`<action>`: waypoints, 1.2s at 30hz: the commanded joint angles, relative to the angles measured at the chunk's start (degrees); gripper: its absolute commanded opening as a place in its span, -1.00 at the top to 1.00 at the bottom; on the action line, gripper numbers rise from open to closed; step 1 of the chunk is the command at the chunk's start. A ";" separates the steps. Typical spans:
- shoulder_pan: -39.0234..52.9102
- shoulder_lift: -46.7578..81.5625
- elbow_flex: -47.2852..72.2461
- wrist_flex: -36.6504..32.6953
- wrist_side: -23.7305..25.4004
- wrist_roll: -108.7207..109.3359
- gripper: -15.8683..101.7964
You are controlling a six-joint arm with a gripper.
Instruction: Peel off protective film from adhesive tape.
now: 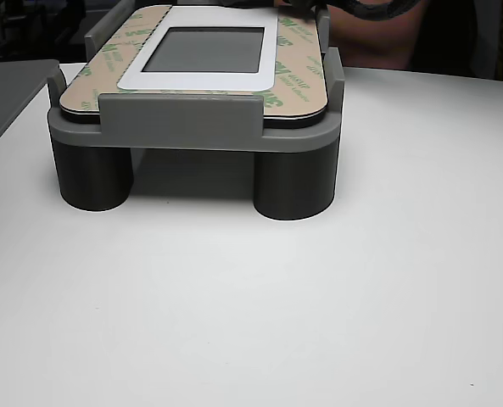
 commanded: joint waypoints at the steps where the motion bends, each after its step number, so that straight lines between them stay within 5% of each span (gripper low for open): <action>1: 1.41 -1.85 -2.72 -0.09 0.35 -13.10 0.91; 9: 13.80 -8.53 -1.93 -4.75 8.79 -31.55 0.90; 24: 21.27 -20.65 -1.93 -18.98 7.47 -47.55 0.89; 36: 27.33 -30.85 -3.34 -26.37 12.39 -51.86 0.88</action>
